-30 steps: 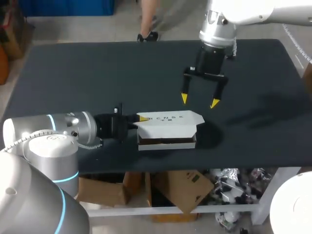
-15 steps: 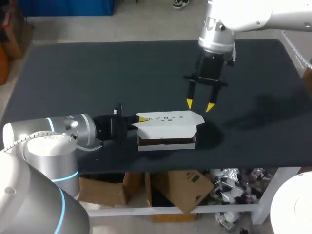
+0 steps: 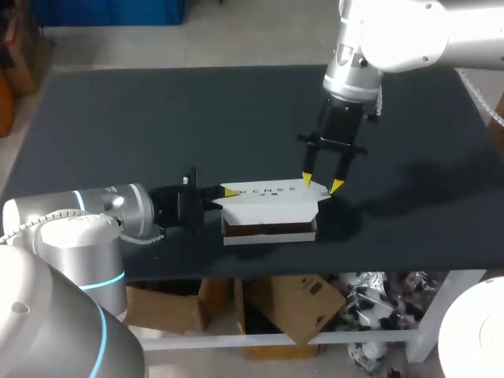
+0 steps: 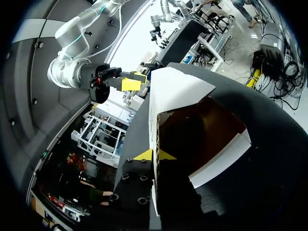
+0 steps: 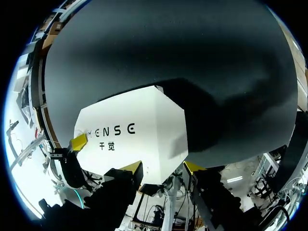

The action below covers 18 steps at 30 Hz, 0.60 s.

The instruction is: Assemble the packaging by folding the flat box into shape, placing the metal phone stand inside, and closing the box properly

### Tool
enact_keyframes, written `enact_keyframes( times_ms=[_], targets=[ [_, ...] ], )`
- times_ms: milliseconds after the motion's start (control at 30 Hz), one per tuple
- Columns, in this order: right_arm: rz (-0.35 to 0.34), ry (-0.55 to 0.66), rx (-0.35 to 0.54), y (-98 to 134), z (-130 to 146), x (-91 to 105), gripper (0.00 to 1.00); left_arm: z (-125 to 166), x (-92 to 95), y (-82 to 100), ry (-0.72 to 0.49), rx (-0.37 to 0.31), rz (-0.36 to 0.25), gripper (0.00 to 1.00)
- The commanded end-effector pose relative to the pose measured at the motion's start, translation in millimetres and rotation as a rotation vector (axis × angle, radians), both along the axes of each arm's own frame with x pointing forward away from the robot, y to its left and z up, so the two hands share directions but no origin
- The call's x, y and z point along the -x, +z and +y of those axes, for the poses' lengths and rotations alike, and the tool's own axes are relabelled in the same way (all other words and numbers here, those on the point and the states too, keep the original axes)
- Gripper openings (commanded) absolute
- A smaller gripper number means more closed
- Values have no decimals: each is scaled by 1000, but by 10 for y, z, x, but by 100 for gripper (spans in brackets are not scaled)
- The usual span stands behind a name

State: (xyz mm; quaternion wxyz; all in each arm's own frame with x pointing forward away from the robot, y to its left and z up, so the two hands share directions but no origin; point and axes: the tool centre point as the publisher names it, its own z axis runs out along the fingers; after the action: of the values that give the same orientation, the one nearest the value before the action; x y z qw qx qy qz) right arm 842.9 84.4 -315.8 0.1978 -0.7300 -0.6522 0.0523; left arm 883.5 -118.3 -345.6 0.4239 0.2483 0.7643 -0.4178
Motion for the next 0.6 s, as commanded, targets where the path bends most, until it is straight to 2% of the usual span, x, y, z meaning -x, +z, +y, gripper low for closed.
enact_keyframes(
  times_ms=[33,233,300,600],
  targets=[
    [-1,0,-6,-36,1,26,52,25,30,-29,0,9,-8,0],
    [-4,3,-13,-79,12,71,51,21,22,-38,-10,14,-14,0],
    [-4,4,-15,-88,14,80,50,14,17,-40,-10,18,-17,8],
    [-10,7,-16,-108,18,116,49,10,13,-23,-6,28,-18,5]
  ],
)
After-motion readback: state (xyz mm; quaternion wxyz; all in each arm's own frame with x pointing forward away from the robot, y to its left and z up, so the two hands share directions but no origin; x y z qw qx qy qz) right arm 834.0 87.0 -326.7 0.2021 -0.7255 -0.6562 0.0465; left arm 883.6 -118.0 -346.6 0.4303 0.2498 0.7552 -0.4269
